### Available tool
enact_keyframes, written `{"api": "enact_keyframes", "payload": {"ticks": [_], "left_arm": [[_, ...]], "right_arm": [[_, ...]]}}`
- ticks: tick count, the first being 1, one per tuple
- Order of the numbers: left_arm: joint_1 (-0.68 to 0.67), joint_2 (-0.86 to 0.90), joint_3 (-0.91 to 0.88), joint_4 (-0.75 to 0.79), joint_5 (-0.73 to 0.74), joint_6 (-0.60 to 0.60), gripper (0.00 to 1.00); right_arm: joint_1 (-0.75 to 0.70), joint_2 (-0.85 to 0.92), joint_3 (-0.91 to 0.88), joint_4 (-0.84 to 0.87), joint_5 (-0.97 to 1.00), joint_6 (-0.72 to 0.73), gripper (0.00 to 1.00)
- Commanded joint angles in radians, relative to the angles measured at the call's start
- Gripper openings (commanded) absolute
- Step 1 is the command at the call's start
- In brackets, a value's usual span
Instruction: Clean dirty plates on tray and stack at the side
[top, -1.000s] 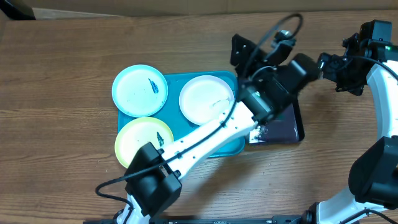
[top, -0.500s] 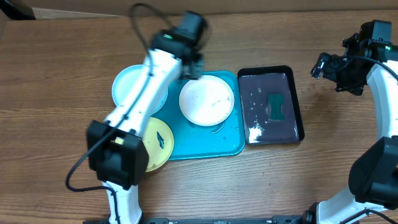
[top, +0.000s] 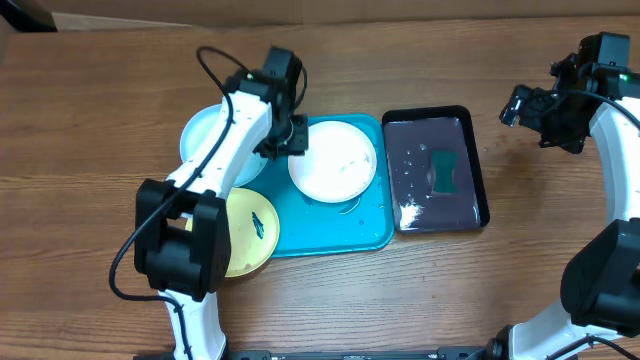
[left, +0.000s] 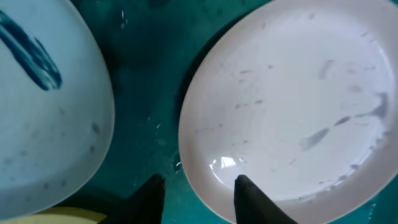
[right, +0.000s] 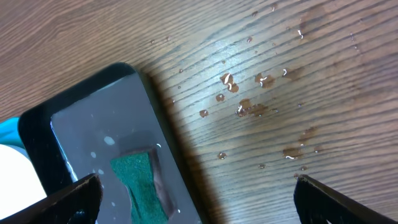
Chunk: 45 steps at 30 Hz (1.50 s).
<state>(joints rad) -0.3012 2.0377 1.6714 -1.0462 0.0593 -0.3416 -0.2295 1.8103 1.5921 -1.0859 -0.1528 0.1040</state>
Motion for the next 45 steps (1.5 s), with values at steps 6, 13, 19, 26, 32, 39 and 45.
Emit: {"api": "enact_keyframes", "payload": {"ticks": [6,13,19,26,32,39,45], "left_arm": [[-0.007,0.003,-0.147,0.138,0.018,-0.011,0.36],[-0.007,0.003,-0.206,0.188,0.016,-0.014,0.33],[-0.007,0.003,-0.259,0.240,0.019,-0.034,0.29],[-0.007,0.002,-0.264,0.247,0.020,-0.040,0.05],[0.002,-0.019,-0.177,0.177,0.019,-0.039,0.04],[0.001,-0.095,0.032,0.068,0.020,-0.005,0.04],[-0.063,-0.174,0.151,0.068,0.029,-0.006,0.04]], "right_arm": [[-0.004,-0.002,0.005,0.006,-0.002,0.000,1.00],[-0.004,-0.002,0.005,0.006,-0.002,0.000,1.00],[-0.004,-0.002,0.005,0.006,-0.002,0.000,1.00],[-0.004,-0.002,0.005,0.006,-0.002,0.000,1.00],[-0.004,-0.002,0.005,0.006,-0.002,0.000,1.00],[-0.004,-0.002,0.005,0.006,-0.002,0.000,1.00],[-0.004,-0.002,0.005,0.006,-0.002,0.000,1.00]]}}
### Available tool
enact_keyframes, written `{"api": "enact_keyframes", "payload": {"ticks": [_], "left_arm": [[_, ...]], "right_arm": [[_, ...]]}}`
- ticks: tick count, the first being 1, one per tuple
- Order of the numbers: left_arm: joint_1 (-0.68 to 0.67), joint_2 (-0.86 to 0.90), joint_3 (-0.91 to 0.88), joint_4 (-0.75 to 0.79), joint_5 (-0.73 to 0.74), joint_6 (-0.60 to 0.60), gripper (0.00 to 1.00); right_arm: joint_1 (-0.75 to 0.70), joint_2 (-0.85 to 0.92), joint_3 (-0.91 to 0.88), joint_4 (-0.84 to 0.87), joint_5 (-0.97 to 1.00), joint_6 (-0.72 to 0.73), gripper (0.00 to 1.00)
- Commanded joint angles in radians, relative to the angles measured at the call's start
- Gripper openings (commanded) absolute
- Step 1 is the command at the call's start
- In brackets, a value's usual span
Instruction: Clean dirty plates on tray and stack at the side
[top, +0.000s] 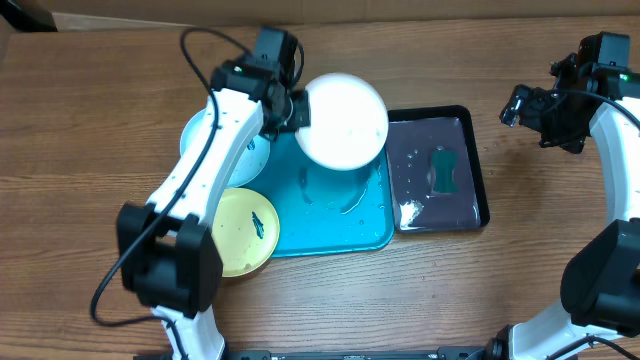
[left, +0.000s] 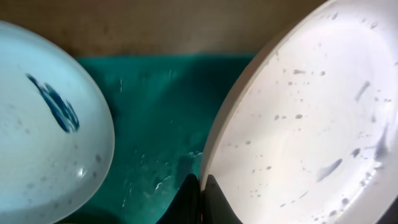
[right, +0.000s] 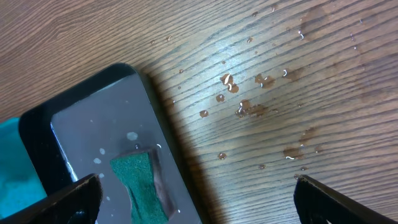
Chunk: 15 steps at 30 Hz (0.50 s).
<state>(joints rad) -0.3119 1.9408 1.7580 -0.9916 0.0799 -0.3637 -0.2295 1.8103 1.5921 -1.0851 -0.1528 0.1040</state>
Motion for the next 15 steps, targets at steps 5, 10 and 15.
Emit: {"api": "enact_keyframes", "payload": {"ticks": [5,10,15], "left_arm": [[-0.178,-0.105,0.075,0.077,-0.208,0.017,0.04],[-0.323,-0.102,0.075,0.127,-0.504,0.026,0.04],[-0.497,-0.100,0.075,0.213,-0.875,0.108,0.04]], "right_arm": [[-0.004,-0.002,0.005,0.006,-0.002,0.000,1.00],[-0.004,-0.002,0.005,0.006,-0.002,0.000,1.00],[-0.004,-0.002,0.005,0.006,-0.002,0.000,1.00]]}}
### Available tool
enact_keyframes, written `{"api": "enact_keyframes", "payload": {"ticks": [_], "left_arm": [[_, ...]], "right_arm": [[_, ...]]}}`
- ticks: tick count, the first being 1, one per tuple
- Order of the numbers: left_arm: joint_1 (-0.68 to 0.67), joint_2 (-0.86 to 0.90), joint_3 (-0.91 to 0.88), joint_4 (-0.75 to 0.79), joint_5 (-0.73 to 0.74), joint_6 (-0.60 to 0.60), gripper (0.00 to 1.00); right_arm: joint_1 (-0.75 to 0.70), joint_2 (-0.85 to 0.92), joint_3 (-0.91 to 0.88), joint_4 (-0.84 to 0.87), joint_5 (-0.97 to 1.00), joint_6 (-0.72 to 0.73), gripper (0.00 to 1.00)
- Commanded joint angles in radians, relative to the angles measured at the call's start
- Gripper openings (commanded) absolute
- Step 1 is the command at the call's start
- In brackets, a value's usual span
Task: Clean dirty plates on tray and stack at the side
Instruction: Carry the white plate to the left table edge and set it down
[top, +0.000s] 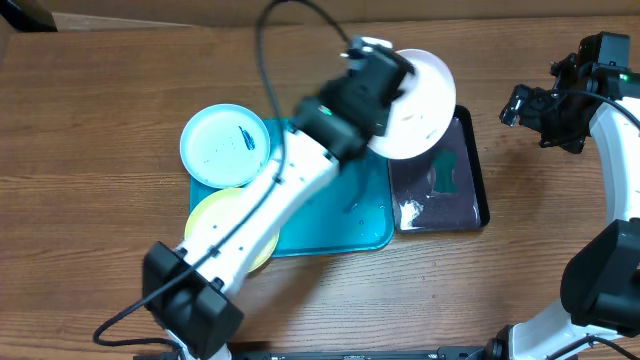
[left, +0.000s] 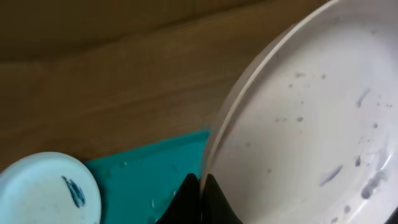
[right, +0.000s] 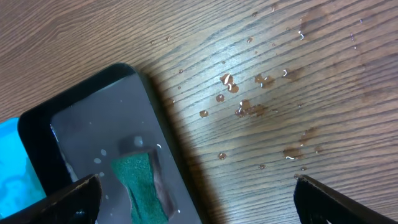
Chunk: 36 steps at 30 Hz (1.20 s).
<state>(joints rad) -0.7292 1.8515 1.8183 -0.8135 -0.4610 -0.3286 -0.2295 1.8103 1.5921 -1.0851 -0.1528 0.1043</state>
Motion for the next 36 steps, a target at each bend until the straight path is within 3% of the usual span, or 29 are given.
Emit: {"api": "enact_keyframes", "payload": {"ticks": [1,5,14,17,26,36], "left_arm": [[-0.105,-0.010,0.014,0.050,-0.387,0.092,0.04],[-0.164,-0.008,0.014,0.067,-0.468,0.116,0.04],[0.009,-0.014,0.014,-0.082,0.013,0.005,0.04],[0.141,-0.033,0.016,-0.156,0.175,-0.039,0.04],[0.653,-0.095,0.016,-0.238,0.682,-0.002,0.04],[1.231,-0.099,0.016,-0.344,0.743,0.061,0.04]], "right_arm": [[-0.004,-0.002,0.005,0.006,-0.002,0.000,1.00],[-0.004,-0.002,0.005,0.006,-0.002,0.000,1.00],[-0.004,-0.002,0.005,0.006,-0.002,-0.001,1.00],[-0.004,-0.002,0.005,0.006,-0.002,-0.001,1.00],[-0.004,-0.002,0.005,0.006,-0.002,-0.001,1.00],[-0.004,-0.002,0.005,0.006,-0.002,-0.001,1.00]]}}
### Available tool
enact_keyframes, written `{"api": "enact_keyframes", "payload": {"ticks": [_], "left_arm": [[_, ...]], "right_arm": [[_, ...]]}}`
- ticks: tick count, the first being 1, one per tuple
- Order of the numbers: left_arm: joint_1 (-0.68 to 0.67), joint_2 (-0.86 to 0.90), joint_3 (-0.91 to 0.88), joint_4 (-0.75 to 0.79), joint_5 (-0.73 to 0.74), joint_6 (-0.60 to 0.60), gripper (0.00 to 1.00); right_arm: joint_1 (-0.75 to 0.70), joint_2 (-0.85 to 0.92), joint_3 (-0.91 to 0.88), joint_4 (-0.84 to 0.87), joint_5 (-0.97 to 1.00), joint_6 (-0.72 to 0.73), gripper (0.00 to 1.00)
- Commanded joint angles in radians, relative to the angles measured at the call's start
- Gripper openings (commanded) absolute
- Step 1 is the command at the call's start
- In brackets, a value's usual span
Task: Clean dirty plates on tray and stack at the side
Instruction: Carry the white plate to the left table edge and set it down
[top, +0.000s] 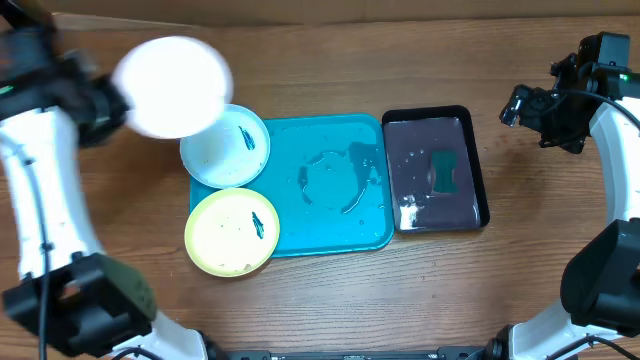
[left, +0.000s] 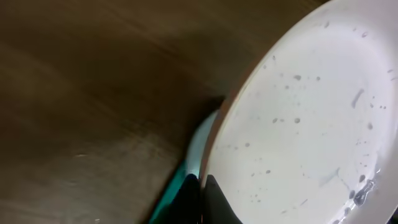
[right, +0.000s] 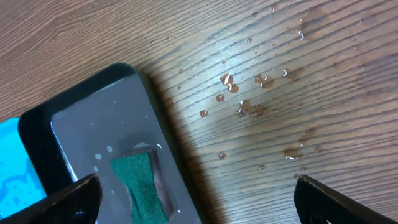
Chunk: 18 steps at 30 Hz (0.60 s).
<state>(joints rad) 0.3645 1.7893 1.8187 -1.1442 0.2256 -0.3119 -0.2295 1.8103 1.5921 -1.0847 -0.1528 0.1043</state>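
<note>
A white plate (top: 172, 85), speckled with dark spots (left: 305, 124), hangs blurred above the table at the far left. My left gripper (top: 103, 103) (left: 200, 185) is shut on its rim. The plate overlaps the far-left edge of a light blue plate (top: 225, 145) with a blue smear. A yellow plate (top: 232, 230), also smeared, lies in front of that one. Both rest against the left edge of the wet teal tray (top: 372, 225). My right gripper (top: 543, 110) (right: 198, 202) is open above the wood, right of the black tray.
A black tray (top: 478, 165) (right: 37, 118) of water holds a green sponge (top: 444, 170) (right: 140, 183), right of the teal tray. Water drops (right: 249, 106) dot the wood beside it. A cardboard edge (top: 300, 14) runs along the back.
My left gripper, with the white plate in it, was by the black tray's far-left corner and is now at the table's far left, over the light blue plate's edge. The right arm has not moved.
The white plate lay on the teal tray with my left gripper open at its rim. Then the gripper was shut on the rim with the plate raised. Then the plate was by the black tray, and now it hangs at the far left.
</note>
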Motion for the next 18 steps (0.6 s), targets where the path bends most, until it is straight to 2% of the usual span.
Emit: {"api": "enact_keyframes", "payload": {"ticks": [1,8,18], "left_arm": [[0.221,-0.037,0.016,-0.019,0.056,0.043,0.04],[0.380,-0.034,-0.009,-0.006,0.055,0.016,0.04],[0.373,0.065,-0.015,0.032,-0.028,-0.010,0.04]], "right_arm": [[-0.004,-0.002,0.005,0.005,-0.002,0.000,1.00],[-0.004,-0.002,0.005,0.005,-0.002,-0.001,1.00],[-0.004,-0.002,0.005,0.005,-0.002,-0.001,1.00]]}}
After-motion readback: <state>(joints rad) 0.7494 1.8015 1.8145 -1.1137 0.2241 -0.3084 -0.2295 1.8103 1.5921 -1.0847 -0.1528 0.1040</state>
